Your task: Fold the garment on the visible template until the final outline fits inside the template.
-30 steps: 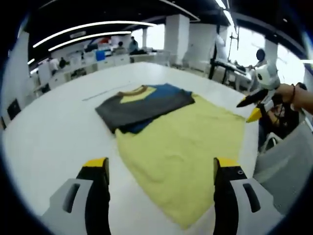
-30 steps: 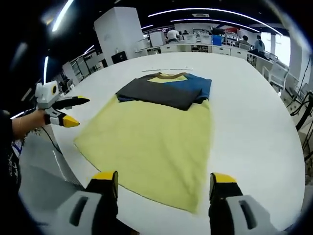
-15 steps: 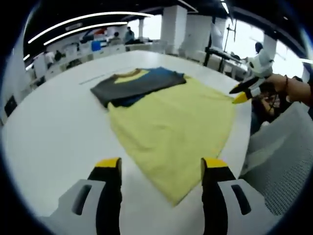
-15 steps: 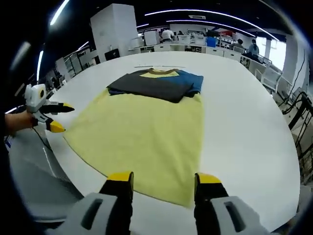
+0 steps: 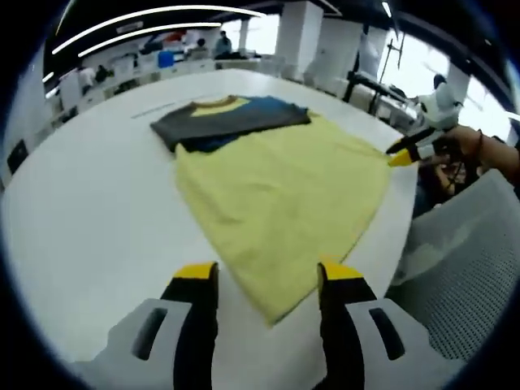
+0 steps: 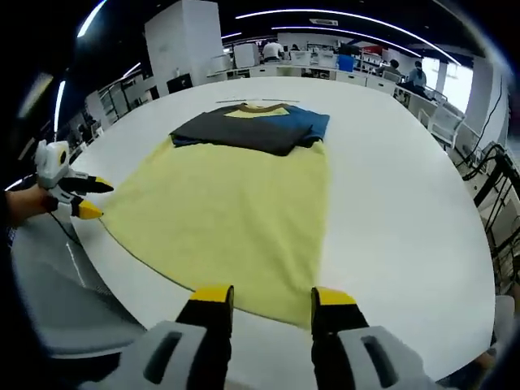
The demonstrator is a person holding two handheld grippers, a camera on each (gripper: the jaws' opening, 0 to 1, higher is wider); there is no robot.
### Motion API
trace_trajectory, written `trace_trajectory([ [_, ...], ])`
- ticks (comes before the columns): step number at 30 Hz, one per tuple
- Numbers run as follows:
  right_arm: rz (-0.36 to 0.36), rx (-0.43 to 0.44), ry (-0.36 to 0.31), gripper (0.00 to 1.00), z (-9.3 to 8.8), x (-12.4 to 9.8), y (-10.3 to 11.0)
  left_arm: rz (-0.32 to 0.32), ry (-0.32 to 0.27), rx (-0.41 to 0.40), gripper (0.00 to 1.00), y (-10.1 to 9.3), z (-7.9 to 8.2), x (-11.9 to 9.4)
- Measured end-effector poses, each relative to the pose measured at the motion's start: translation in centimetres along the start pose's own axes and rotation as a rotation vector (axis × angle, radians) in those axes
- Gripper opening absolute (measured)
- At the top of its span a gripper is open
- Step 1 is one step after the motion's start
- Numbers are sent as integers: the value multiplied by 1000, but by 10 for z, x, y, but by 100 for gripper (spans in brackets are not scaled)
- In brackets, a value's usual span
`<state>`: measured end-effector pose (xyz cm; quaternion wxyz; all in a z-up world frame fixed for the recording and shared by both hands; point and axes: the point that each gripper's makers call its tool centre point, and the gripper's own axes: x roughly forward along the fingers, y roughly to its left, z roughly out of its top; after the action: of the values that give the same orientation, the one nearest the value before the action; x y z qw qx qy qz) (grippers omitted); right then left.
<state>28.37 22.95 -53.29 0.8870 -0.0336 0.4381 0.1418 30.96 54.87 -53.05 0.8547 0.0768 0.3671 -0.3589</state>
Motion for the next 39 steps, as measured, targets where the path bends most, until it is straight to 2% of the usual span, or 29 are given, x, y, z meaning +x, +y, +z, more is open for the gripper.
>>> trace_trajectory([
  [8,-14,13,17,28,-6,0,-6,15,32,-21,37,1,-8,-2],
  [13,-28,23,15,23,-8,0,-8,37,33,-40,31,6,-7,-4],
  [20,-43,56,11,16,-10,0,-11,54,54,-95,18,4,-14,-8],
  [25,-49,68,4,12,-9,0,-14,73,84,-160,4,9,-20,-9],
  [27,-51,65,4,9,-9,0,-15,67,82,-167,3,7,-19,-9],
  [30,-54,50,6,0,-9,0,-17,73,106,-142,1,5,-21,-10],
  [35,-47,46,3,0,-11,-2,-16,77,120,-105,0,2,-21,-12],
  [39,-40,48,4,0,-14,-5,-13,90,117,-119,0,1,-23,-18],
])
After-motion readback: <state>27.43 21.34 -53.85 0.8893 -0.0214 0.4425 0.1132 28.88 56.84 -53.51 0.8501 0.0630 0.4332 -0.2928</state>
